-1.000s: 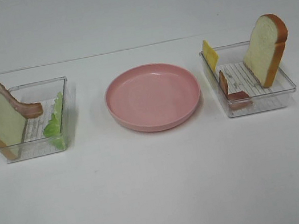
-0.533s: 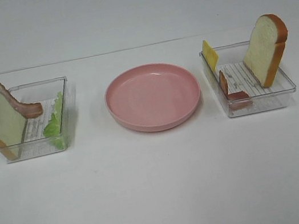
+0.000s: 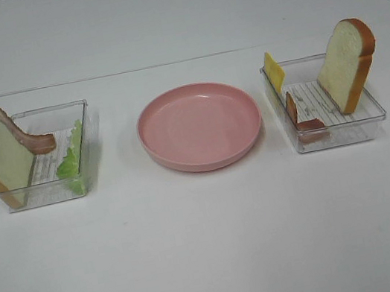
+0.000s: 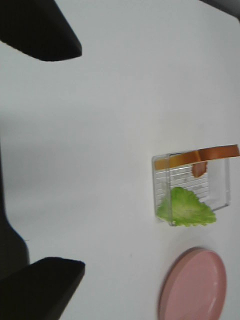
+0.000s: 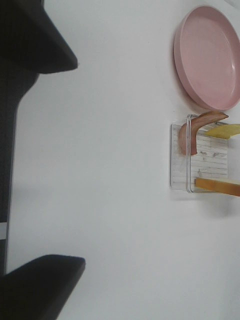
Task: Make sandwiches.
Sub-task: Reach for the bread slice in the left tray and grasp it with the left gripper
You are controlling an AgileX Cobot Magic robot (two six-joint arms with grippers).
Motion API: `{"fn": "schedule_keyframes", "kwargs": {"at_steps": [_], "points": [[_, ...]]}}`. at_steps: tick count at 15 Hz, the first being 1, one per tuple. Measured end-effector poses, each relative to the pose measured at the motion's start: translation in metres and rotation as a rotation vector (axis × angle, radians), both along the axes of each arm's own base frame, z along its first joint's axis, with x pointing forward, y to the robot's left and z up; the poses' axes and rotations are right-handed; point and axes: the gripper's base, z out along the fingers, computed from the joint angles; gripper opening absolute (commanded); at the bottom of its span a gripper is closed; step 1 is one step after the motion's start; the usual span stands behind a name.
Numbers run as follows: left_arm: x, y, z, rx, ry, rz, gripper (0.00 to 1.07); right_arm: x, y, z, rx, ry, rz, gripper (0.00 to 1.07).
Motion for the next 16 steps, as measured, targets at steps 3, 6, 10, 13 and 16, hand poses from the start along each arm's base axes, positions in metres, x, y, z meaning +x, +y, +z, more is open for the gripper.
{"fn": "schedule_keyframes", "kwargs": {"at_steps": [3, 6, 10, 13, 16], "points": [[0.04, 0.003, 0.033, 0.015, 0.254, -0.004, 1.02, 0.0, 0.0, 0.0, 0.0, 0.0, 0.0, 0.96], [0.119, 0.009, 0.058, 0.052, 0.449, 0.012, 1.02, 0.0, 0.0, 0.0, 0.0, 0.0, 0.0, 0.96], [0.255, 0.017, 0.051, 0.08, 0.66, 0.017, 1.02, 0.0, 0.0, 0.0, 0.0, 0.0, 0.0, 0.96], [0.333, 0.02, 0.029, 0.072, 0.715, 0.021, 1.02, 0.0, 0.0, 0.0, 0.0, 0.0, 0.0, 0.96], [0.388, 0.016, 0.001, 0.068, 0.746, 0.006, 1.02, 0.0, 0.0, 0.0, 0.0, 0.0, 0.0, 0.96]]}}
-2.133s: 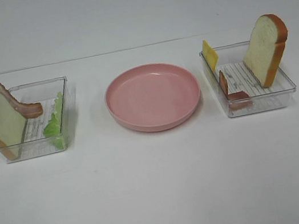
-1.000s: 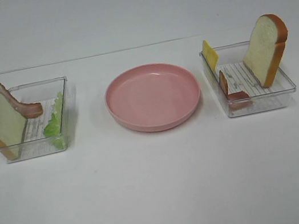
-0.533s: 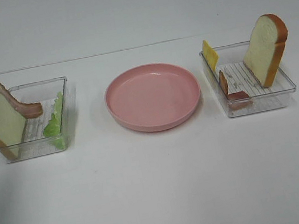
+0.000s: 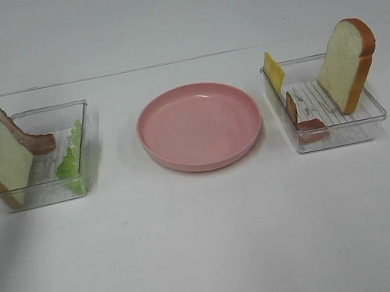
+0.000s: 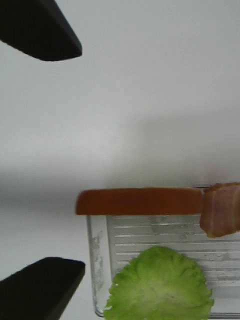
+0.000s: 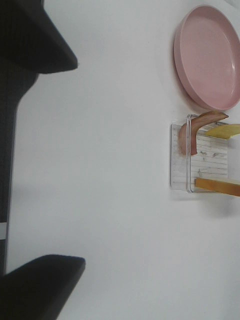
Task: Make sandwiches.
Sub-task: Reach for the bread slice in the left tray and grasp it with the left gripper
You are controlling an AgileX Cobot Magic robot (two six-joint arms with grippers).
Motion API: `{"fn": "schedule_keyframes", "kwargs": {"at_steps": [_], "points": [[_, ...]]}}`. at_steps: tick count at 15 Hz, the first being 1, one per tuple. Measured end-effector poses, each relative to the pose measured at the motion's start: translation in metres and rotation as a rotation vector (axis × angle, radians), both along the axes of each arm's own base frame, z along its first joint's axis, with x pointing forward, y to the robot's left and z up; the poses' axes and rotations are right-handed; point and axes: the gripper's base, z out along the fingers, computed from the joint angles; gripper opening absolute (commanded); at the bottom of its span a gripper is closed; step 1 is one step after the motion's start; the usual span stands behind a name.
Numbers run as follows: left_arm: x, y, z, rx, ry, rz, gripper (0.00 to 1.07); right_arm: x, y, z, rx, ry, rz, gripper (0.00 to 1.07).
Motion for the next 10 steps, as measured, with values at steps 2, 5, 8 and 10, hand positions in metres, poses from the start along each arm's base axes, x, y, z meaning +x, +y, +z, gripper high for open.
{"fn": "schedule_keyframes", "kwargs": {"at_steps": [2, 5, 8, 10], "points": [[0.026, -0.016, -0.021, -0.005, 0.022, -0.031, 1.02, 0.0, 0.0, 0.0, 0.0, 0.0, 0.0, 0.96], [0.046, -0.031, -0.058, -0.032, 0.089, -0.031, 1.02, 0.0, 0.0, 0.0, 0.0, 0.0, 0.0, 0.96], [0.053, -0.035, -0.093, -0.075, 0.169, -0.014, 1.02, 0.0, 0.0, 0.0, 0.0, 0.0, 0.0, 0.96], [0.054, -0.036, -0.101, -0.081, 0.187, -0.012, 1.02, 0.0, 0.0, 0.0, 0.0, 0.0, 0.0, 0.96]]}}
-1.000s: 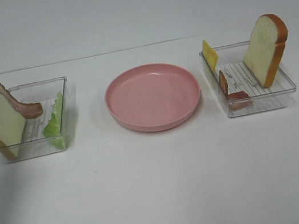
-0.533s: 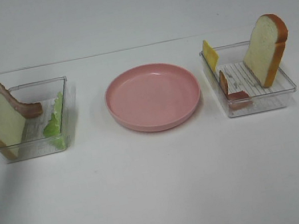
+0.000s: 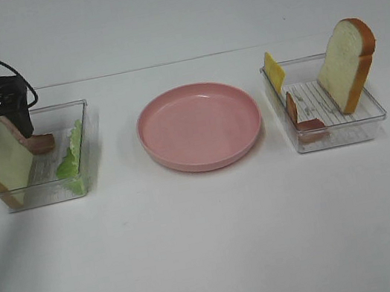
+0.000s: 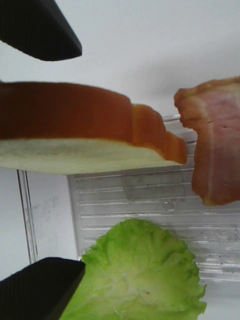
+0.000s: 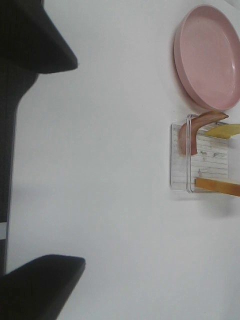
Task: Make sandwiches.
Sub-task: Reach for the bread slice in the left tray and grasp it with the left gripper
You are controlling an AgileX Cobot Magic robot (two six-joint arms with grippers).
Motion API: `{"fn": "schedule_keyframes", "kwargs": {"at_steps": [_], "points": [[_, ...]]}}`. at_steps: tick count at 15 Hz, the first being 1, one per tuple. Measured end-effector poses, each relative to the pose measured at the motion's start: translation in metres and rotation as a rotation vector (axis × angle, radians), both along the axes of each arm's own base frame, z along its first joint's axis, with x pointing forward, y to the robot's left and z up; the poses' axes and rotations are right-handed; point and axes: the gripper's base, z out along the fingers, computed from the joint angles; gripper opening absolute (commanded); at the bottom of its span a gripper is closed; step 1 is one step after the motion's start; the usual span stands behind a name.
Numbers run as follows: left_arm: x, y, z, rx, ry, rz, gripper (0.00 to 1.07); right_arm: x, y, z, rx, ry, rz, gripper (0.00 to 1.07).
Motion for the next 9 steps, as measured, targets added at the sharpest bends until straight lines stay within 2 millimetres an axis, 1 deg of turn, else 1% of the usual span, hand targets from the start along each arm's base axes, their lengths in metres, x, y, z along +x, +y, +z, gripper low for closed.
{"fn": "schedule_keyframes", "kwargs": {"at_steps": [1, 2, 3, 4, 5, 6, 7, 8, 9], "points": [[0.0007, -0.0003, -0.0054, -0.002, 0.012, -0.006, 1.02, 0.0, 0.0, 0.0, 0.0, 0.0, 0.0, 0.96], [0.0015, -0.0003, -0.0112, -0.001, 0.025, -0.006, 0.96, 0.0, 0.0, 0.0, 0.0, 0.0, 0.0, 0.96], [0.0016, -0.0003, -0.0125, -0.001, 0.028, -0.006, 0.92, 0.0, 0.0, 0.0, 0.0, 0.0, 0.0, 0.96], [0.0018, -0.0003, -0.0139, -0.001, 0.03, -0.013, 0.8, 0.0, 0.0, 0.0, 0.0, 0.0, 0.0, 0.96], [0.0018, -0.0003, -0.0143, 0.0, 0.031, -0.028, 0.61, 0.0, 0.0, 0.0, 0.0, 0.0, 0.0, 0.96], [0.002, -0.0003, -0.0141, 0.0, 0.029, -0.044, 0.23, 0.0, 0.0, 0.0, 0.0, 0.0, 0.0, 0.96], [0.002, 0.0, -0.0141, 0.004, 0.028, -0.049, 0.14, 0.0, 0.0, 0.0, 0.0, 0.0, 0.0, 0.96], [0.002, 0.0005, -0.0141, 0.01, 0.028, -0.053, 0.0, 0.0, 0.0, 0.0, 0.0, 0.0, 0.0, 0.96], [0.002, 0.0011, -0.0141, 0.017, 0.028, -0.055, 0.0, 0.0, 0.0, 0.0, 0.0, 0.0, 0.0, 0.96]]}}
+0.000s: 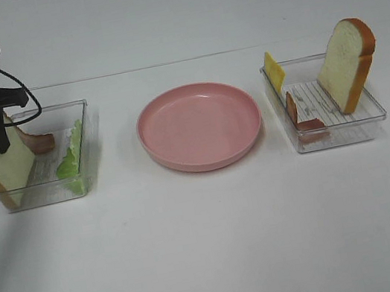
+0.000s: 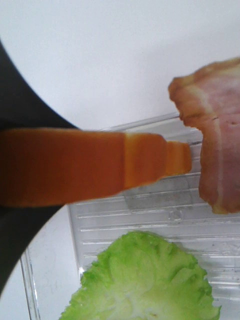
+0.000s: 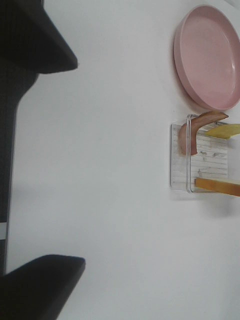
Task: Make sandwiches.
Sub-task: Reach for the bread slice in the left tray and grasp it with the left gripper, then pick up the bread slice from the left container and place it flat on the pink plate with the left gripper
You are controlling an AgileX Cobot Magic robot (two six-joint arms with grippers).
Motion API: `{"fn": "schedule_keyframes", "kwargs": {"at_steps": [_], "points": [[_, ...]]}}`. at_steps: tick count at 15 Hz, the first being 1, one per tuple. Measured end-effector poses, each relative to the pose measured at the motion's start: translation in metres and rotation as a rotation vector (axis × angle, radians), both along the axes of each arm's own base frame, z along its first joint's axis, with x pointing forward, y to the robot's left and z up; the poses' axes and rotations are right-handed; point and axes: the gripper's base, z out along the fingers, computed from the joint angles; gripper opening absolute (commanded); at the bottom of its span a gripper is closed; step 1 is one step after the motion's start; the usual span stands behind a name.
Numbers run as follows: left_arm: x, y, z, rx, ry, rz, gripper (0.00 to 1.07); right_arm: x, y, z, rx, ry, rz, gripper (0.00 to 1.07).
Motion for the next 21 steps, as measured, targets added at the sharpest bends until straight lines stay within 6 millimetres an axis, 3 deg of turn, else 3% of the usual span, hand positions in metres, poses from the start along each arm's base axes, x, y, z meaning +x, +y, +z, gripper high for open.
{"fn": "schedule_keyframes", "kwargs": {"at_steps": [8, 9, 15, 17, 19, 21], "points": [[-0.001, 0.0, 0.006, 0.0, -0.012, 0.043, 0.0, 0.0, 0.0, 0.0, 0.0, 0.0, 0.0, 0.96], [-0.002, 0.0, 0.013, -0.001, -0.028, 0.043, 0.0, 0.0, 0.0, 0.0, 0.0, 0.0, 0.0, 0.96], [-0.025, -0.005, 0.106, -0.076, -0.234, 0.071, 0.0, 0.0, 0.0, 0.0, 0.0, 0.0, 0.0, 0.96], [-0.036, -0.021, 0.136, -0.212, -0.296, 0.025, 0.0, 0.0, 0.0, 0.0, 0.0, 0.0, 0.0, 0.96], [-0.038, -0.042, 0.139, -0.302, -0.295, -0.029, 0.0, 0.0, 0.0, 0.0, 0.0, 0.0, 0.0, 0.96], [-0.035, -0.094, 0.126, -0.421, -0.291, -0.128, 0.0, 0.0, 0.0, 0.0, 0.0, 0.0, 0.0, 0.96]]}}
